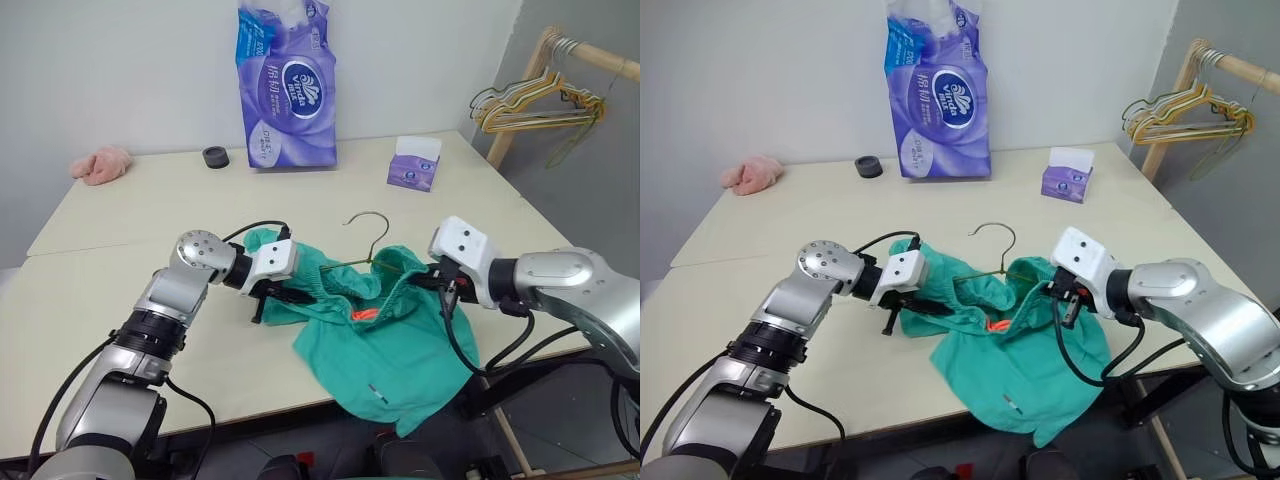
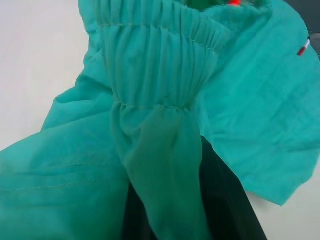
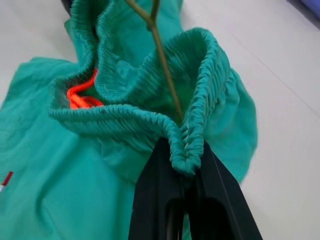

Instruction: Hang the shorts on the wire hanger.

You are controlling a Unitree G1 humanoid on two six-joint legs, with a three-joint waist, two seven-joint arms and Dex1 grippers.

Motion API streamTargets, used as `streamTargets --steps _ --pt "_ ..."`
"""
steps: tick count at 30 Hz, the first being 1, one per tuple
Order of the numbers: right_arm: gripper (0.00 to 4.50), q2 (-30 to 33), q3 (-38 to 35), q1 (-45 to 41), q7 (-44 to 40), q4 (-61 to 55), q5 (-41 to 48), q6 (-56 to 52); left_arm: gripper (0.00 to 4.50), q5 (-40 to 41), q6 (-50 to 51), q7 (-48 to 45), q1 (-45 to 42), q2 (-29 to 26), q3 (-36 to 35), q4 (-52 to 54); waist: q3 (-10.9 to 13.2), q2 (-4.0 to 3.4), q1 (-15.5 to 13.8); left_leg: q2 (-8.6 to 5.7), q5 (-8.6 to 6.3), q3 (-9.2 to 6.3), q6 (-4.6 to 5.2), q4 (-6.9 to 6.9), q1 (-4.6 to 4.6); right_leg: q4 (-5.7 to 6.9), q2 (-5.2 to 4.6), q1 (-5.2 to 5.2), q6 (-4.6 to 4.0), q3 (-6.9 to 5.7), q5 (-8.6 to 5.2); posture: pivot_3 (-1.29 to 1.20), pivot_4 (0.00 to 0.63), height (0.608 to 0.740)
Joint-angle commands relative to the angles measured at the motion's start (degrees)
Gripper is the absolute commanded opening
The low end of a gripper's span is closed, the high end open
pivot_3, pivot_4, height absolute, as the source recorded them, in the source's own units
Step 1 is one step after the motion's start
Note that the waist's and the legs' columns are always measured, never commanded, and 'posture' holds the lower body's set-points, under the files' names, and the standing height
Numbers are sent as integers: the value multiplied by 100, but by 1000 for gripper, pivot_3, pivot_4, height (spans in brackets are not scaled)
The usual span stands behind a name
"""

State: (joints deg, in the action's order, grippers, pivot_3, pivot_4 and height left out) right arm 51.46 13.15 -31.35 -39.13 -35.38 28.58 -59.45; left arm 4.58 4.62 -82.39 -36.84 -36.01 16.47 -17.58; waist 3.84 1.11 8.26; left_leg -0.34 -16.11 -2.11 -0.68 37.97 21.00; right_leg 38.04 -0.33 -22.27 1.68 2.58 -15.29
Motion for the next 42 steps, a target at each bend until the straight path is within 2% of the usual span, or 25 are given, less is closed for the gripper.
streamTargets --steps 1,5,9,16,19,24,33,38,41,42 --pt "0 151 340 -250 -171 69 -530 469 19 16 -31 129 73 35 -7 283 0 0 2 0 0 0 0 0 0 0 -10 0 0 0 0 -200 23 740" --pt "0 262 471 -254 -397 138 -823 783 19 17 -10 198 178 61 -11 378 0 0 -6 -1 0 -3 0 0 1 0 -21 -1 -1 -4 0 -198 24 740" --pt "1080 696 515 -243 -918 47 -1077 1111 19 42 24 264 236 84 -19 453 1 -1 -13 -3 0 -3 0 0 0 0 -21 0 0 -6 0 -198 25 740" --pt "3502 1318 228 -115 -1565 -95 -1064 1214 19 90 35 335 343 143 -40 574 0 0 -2 -1 0 -4 0 0 -1 0 -25 1 0 -7 0 -206 27 740" --pt "3509 1581 332 154 -1643 170 -1438 1498 19 108 39 344 354 185 -42 605 0 0 -8 -1 0 -4 0 0 -1 -1 -25 0 0 -8 0 -208 26 740" --pt "3509 1340 472 302 -1549 593 -1813 1674 19 114 48 334 360 213 -41 624 0 0 1 -3 0 3 0 1 -3 1 -28 1 0 -3 0 -207 27 740" --pt "3509 525 1086 -252 -1758 1308 -2350 1736 19 139 73 350 375 259 -67 668 0 -1 21 -3 0 -1 0 0 -4 3 -27 1 -12 -6 7 -203 27 740" --pt "3509 389 1332 -270 -2020 1578 -2585 1882 19 169 84 392 371 260 -125 668 0 -1 0 -6 0 -3 0 3 -3 3 -27 2 -18 -7 10 -194 28 740" --pt "2951 375 1355 -201 -2121 1656 -2662 1988 19 190 69 437 336 243 -187 600 0 -1 3 -7 0 -3 0 3 -3 4 -28 2 -18 -7 10 -194 28 740" --pt "2582 357 1344 -187 -2143 1672 -2675 2005 19 202 80 455 326 245 -203 587 0 -1 4 -7 0 -3 0 3 -3 4 -28 2 -18 -7 11 -194 28 740"
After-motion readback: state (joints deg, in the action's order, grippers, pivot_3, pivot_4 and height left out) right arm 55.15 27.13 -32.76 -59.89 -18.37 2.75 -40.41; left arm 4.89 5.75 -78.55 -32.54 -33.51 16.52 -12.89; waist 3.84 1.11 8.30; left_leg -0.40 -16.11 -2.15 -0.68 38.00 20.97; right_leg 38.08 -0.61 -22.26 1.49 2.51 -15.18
